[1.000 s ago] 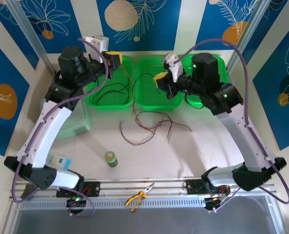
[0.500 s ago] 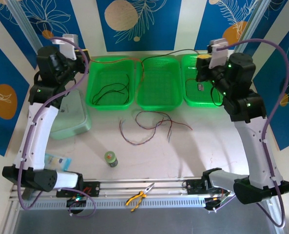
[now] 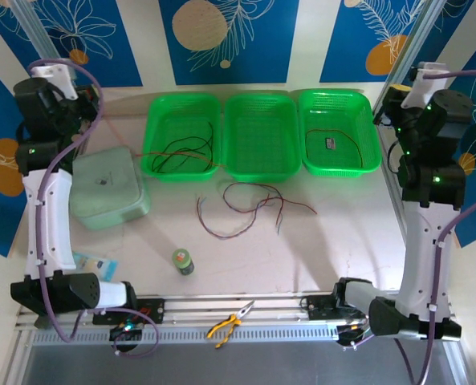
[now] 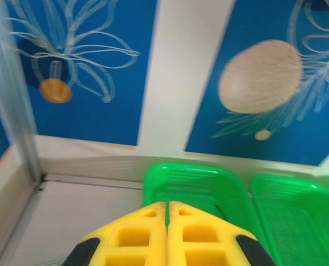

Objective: Untangle the cables

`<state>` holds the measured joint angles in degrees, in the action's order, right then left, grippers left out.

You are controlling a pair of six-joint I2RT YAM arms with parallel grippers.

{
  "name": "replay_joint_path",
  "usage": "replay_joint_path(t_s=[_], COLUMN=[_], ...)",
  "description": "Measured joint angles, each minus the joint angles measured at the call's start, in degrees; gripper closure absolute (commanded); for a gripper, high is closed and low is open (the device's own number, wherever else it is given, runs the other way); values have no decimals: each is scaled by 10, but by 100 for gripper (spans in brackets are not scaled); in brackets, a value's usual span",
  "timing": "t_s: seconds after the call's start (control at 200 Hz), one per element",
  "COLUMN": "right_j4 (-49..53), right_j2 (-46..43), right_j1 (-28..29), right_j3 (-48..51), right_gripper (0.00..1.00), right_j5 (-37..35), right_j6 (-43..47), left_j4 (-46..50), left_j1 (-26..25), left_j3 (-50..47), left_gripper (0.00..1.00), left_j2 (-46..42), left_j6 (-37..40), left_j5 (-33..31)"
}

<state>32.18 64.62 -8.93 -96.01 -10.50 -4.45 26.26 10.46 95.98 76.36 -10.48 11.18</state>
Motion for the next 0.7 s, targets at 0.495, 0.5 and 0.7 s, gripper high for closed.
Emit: replay_joint_path(t_s=[0.495,0.5,0.7], right_j4=[4,3,-83], right_j2=[12,12,68], right_j1=[201,203,299], right_j3=[28,30,81], right_gripper=[50,49,37], right_j5=[125,126,217], right_j6=[-12,-10,-8], left_j4=[-37,-37,-58], left_j1=[-50,-51,-114], left_j3=[3,3,26], left_gripper=[100,100,100], left_j2=[-12,-12,-12], left_j6=[-117,-118,-137], left_j5=[188,188,216])
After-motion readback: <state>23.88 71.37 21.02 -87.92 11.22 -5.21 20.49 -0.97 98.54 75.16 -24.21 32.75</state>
